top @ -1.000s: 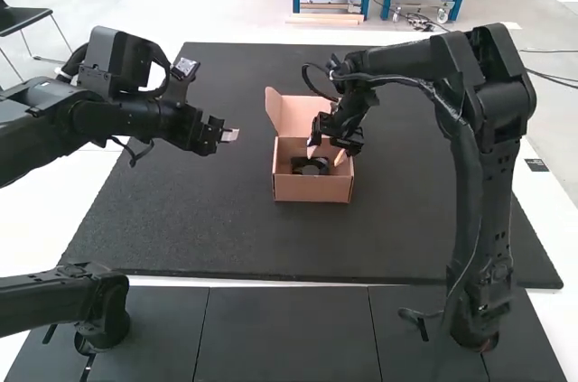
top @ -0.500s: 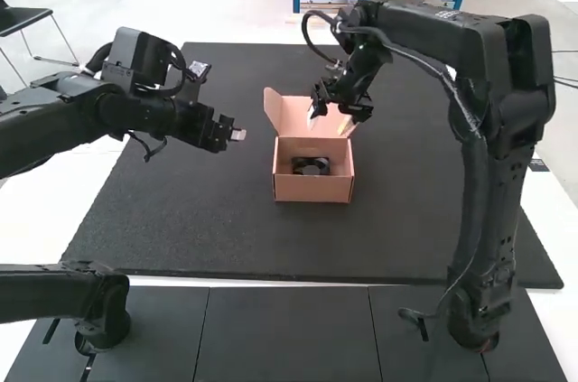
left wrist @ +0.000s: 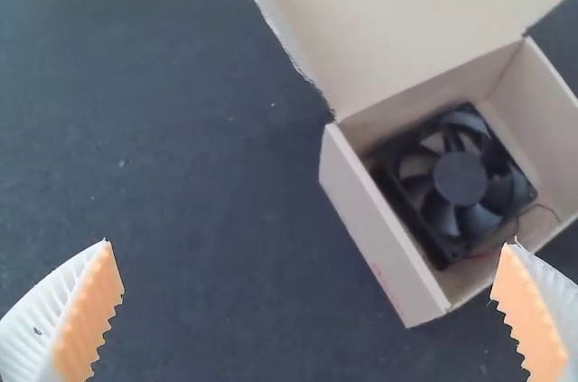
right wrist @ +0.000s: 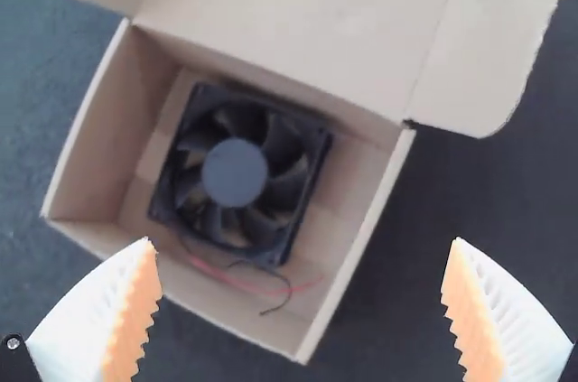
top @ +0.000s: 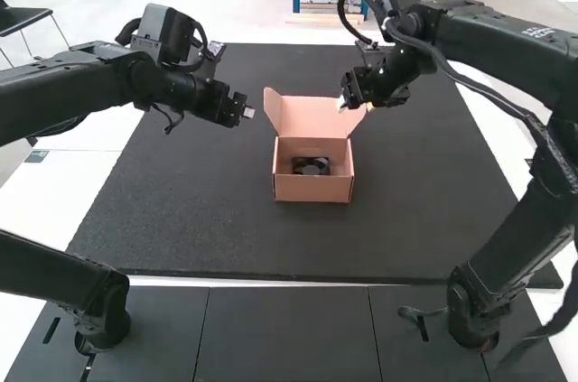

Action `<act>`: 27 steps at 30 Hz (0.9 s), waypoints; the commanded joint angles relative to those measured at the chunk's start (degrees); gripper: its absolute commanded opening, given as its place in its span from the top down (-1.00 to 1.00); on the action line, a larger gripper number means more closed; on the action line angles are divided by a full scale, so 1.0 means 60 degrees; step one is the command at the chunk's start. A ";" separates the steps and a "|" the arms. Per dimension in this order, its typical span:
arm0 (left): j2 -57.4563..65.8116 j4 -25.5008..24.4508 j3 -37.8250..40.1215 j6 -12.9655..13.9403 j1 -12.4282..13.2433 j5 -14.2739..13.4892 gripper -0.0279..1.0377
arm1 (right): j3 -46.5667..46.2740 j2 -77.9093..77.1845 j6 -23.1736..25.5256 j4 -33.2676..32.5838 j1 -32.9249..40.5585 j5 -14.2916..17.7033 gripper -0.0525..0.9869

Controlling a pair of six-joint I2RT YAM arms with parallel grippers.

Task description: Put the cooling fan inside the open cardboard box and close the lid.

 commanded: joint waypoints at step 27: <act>0.2185 0.1561 0.0905 0.0061 0.1033 -0.1378 -0.86 | -0.1517 0.0103 0.0384 0.3678 -0.0395 0.1607 -0.44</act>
